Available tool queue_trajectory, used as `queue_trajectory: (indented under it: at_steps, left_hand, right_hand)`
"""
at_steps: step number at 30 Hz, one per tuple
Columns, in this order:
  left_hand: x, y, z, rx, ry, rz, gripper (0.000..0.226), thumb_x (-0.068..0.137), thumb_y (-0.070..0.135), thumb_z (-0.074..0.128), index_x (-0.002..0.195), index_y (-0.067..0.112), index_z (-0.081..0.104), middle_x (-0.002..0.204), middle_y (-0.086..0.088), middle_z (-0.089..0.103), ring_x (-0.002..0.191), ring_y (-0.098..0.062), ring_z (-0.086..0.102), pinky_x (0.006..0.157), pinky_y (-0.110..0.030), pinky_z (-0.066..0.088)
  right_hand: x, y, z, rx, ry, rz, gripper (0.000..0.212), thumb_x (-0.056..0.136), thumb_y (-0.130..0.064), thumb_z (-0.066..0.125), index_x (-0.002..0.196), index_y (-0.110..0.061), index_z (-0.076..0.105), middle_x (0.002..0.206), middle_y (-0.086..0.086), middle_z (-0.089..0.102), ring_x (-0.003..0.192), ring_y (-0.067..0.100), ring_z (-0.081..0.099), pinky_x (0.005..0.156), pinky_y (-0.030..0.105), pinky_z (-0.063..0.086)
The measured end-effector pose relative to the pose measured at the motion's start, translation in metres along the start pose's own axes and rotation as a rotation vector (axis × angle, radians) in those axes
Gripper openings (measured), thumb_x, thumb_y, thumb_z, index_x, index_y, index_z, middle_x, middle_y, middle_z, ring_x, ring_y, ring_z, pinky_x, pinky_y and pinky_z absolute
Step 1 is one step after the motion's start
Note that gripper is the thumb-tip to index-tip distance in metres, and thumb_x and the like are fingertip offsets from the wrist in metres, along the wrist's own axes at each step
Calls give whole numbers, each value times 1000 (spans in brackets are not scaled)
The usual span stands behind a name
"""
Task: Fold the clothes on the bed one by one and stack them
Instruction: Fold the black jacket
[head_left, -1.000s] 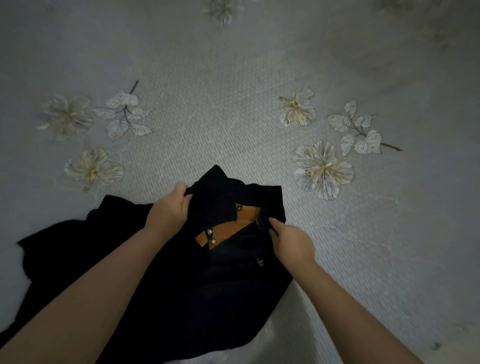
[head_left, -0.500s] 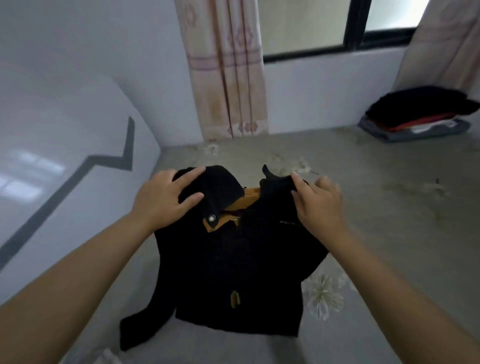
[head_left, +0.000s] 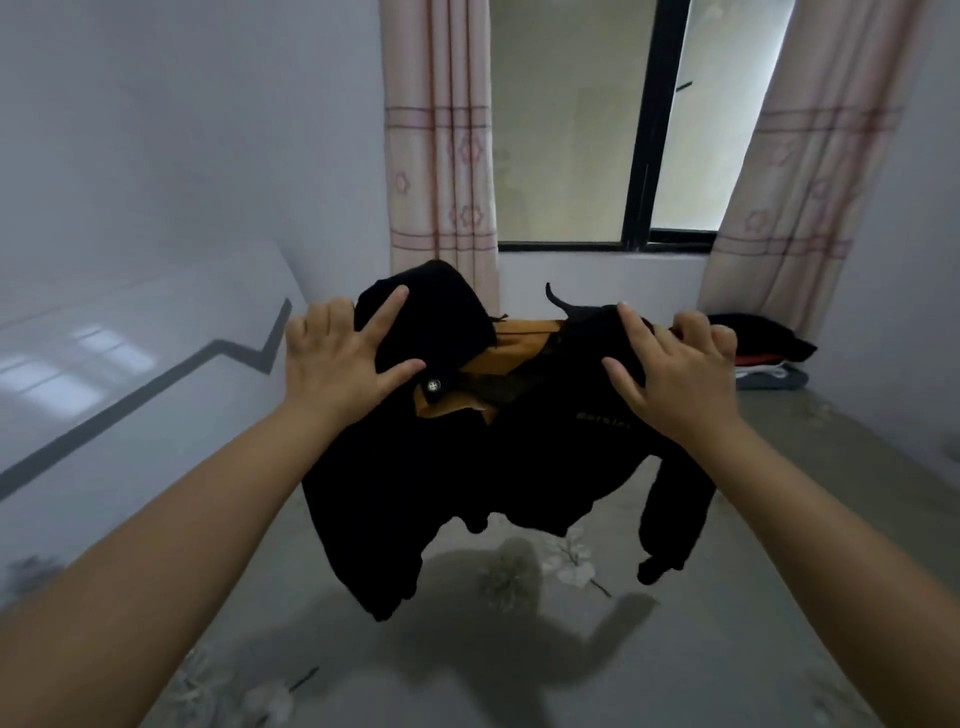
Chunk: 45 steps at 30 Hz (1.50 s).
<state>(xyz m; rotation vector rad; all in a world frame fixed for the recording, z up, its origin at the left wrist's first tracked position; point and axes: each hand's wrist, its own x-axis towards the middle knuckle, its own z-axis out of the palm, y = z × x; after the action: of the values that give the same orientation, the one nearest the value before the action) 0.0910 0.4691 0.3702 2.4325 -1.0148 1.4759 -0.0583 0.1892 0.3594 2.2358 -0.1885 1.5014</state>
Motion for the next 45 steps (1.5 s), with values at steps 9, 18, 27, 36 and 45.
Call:
queue_trajectory:
  at_steps: [9, 18, 27, 36, 45]
  left_hand:
    - [26, 109, 7, -14, -320, -125, 80, 73, 75, 17, 138, 34, -3, 117, -24, 39, 101, -33, 34, 78, -41, 18]
    - [-28, 213, 224, 26, -695, -29, 71, 86, 67, 13, 144, 28, 23, 105, -18, 49, 86, -30, 47, 71, -35, 35]
    - [-193, 274, 389, -98, -945, 2, 72, 88, 62, 4, 124, 25, 54, 71, -10, 55, 54, -23, 47, 55, -28, 30]
    - [-189, 258, 499, -66, -679, 19, 68, 88, 64, 4, 127, 21, 40, 82, -14, 46, 63, -24, 41, 54, -27, 29]
    - [-182, 290, 582, -187, -1051, -216, 67, 90, 35, 51, 146, 18, 19, 150, -27, 9, 138, -43, 6, 108, -56, 4]
  right_hand:
    - [-34, 103, 2, -28, -339, -69, 67, 95, -52, 13, 120, -8, 58, 100, 4, 70, 95, 26, 37, 66, 34, 21]
    - [-191, 130, 187, 131, -984, -54, 73, 89, -57, 13, 120, -10, 60, 110, 4, 68, 97, 26, 40, 64, 31, 36]
    - [-379, 86, 307, 280, -1392, -26, 114, 65, -65, -37, 143, -15, 28, 144, 0, 40, 122, 28, 44, 82, 38, 37]
    - [-395, 92, 405, 246, -1119, 43, 67, 96, -51, 5, 129, -6, 42, 115, 6, 65, 100, 30, 45, 63, 34, 45]
    - [-404, 76, 470, 161, -1610, 274, 63, 95, -53, 20, 145, -30, -10, 154, 5, -16, 141, 31, -12, 111, 51, 7]
